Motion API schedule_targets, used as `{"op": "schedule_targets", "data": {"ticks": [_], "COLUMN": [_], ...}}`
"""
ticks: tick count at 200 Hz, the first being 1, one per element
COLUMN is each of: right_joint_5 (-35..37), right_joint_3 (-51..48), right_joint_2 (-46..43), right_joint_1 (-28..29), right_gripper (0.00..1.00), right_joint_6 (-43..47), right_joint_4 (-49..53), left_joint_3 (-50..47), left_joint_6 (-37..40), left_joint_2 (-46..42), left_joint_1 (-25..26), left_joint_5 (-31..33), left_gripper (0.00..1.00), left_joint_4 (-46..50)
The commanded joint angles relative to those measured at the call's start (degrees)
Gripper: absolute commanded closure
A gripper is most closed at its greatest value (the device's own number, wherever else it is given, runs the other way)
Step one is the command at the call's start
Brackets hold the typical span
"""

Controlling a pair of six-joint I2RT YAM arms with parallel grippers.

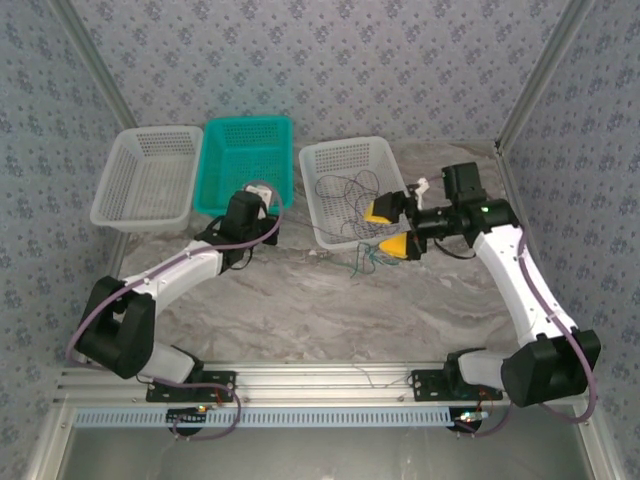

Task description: Untangle the cables

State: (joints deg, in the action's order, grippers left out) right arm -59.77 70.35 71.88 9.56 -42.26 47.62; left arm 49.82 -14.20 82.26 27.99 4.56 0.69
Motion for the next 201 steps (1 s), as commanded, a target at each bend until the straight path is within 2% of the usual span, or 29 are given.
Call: {"op": "schedule_targets", "data": {"ticks": [1, 16, 37, 46, 55, 63, 81, 101, 114, 133, 156, 174, 186, 201], "right_joint_5": [-5.0, -5.0, -5.8, -3.9, -1.0, 3.6, 10.5, 25.3, 32.2, 39.6, 56.5, 65.7, 66.1, 62.6], "right_joint_3": [1.2, 1.7, -1.5, -4.1, -4.1, -2.6, 2.2, 7.5, 7.9, 2.4, -9.9, -17.4, -18.9, -15.9], "right_joint_2": [-1.7, -2.2, -4.7, -5.8, -6.4, -6.9, -6.4, -4.7, -4.6, -7.6, -10.9, -9.8, -6.9, -1.0], "right_joint_1": [-4.5, -7.0, -9.1, -9.6, -9.8, -9.6, -8.7, -6.2, -3.6, 4.1, 16.7, 21.0, 21.2, 21.2], "right_gripper": [0.05, 0.11, 0.15, 0.15, 0.08, 0.0, 0.0, 0.0, 0.0, 0.0, 0.0, 0.0, 0.0, 0.0], "right_joint_6": [2.8, 3.4, -7.4, -11.8, -12.9, -9.7, -2.8, 8.4, 13.1, 19.1, 29.1, 37.4, 39.8, 40.2], "right_joint_4": [0.0, -2.0, -18.1, -24.9, -27.5, -24.4, -17.5, -3.9, -1.4, -7.9, -23.6, -36.7, -40.7, -38.0], "left_joint_3": [-2.5, -4.1, -5.8, -6.5, -7.1, -7.5, -8.0, -8.2, -7.8, -6.8, -5.6, -4.2, -3.5, -3.1], "left_joint_6": [-0.4, -0.6, -1.0, -1.4, -1.9, -2.3, -2.7, -2.8, -3.3, -3.7, -3.1, -1.8, -1.6, -1.5], "left_joint_2": [-1.0, -2.2, -3.5, -3.9, -4.1, -4.3, -4.7, -6.0, -7.9, -11.7, -16.0, -17.2, -17.5, -18.3], "left_joint_1": [-3.5, -5.6, -7.1, -7.3, -7.3, -7.3, -7.3, -7.3, -7.3, -7.2, -6.8, -6.4, -6.2, -5.8], "left_joint_5": [0.9, 0.1, -0.1, -0.3, -0.8, -1.2, -1.4, -2.4, -3.8, -6.7, -10.0, -10.9, -11.3, -12.4], "left_gripper": [1.0, 1.0, 1.0, 1.0, 1.0, 1.0, 1.0, 1.0, 1.0, 1.0, 1.0, 1.0, 1.0, 1.0], "left_joint_4": [-1.7, -1.5, -1.0, -1.2, -1.5, -1.9, -1.9, -1.3, -0.7, 0.4, 0.2, 1.0, 1.8, 2.1]}}
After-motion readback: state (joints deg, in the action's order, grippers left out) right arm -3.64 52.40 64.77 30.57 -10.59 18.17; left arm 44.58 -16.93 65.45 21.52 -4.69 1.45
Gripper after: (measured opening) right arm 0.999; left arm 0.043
